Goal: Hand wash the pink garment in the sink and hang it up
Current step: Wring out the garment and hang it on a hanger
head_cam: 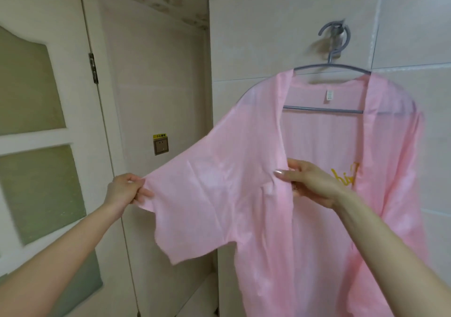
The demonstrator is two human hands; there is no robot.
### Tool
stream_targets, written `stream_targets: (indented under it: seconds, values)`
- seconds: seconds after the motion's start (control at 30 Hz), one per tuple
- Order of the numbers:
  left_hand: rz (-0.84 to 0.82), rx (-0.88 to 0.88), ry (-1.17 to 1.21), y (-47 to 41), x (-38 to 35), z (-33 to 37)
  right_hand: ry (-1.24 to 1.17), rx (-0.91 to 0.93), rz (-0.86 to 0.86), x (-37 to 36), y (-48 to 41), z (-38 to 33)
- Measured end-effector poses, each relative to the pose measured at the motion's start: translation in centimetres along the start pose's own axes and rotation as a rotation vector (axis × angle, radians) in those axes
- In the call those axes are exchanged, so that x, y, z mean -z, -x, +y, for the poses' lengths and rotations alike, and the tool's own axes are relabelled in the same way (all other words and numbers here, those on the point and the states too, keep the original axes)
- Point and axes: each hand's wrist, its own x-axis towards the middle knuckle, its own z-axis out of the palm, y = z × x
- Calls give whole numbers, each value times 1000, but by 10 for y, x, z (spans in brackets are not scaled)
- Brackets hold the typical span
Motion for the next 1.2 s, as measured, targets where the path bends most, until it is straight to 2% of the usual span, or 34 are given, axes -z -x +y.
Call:
stream_targets:
  seconds: [0.03,0.13,0.17,0.2,0.27,0.33,0.43,0.53,0.6,0.67,0.73,0.77,0.8,0.83,0.9,0.93,1.0,1.1,1.2]
  values:
    - [-6,23,52,1,-2,2,-5,19,41,4,2,4]
    - [35,72,132,0,-8,5,350,111,412,16,1,17]
    - [63,77,142,-1,-11,6,286,109,408,18,3,19]
    - [87,83,159,-4,-13,6,130,119,329,21,6,19]
    - [118,99,204,-6,-18,6,-237,114,66,27,15,15]
    - [109,125,200,-10,-25,5,-412,108,-32,34,18,14]
    - [36,171,131,-14,-39,12,-453,72,164,38,12,15]
    - [-13,224,70,-9,-58,26,-318,148,322,40,14,10]
    - [-28,270,121,-8,-70,35,-307,271,230,41,22,3]
    - [-75,308,64,-12,-75,42,-295,290,84,44,25,-5]
    - [-148,227,-332,-19,-79,53,-220,181,116,49,18,-10]
    - [-125,117,-562,-22,-81,61,-192,118,179,51,12,-12]
    - [-67,-17,-703,-24,-85,70,-173,71,227,51,8,-16]
    - [4,-163,-719,-24,-92,82,-147,54,242,49,5,-20]
    - [90,-418,-480,-21,-110,107,-119,130,236,43,1,-25]
    - [83,-519,-309,-16,-119,120,-121,191,258,40,1,-27]
    - [-51,-649,-56,-9,-137,142,-42,276,378,39,0,-25]
    - [-224,-655,-2,-10,-157,155,346,130,567,47,2,-12]
    - [-272,-566,-1,-17,-172,157,472,-42,449,55,10,-3]
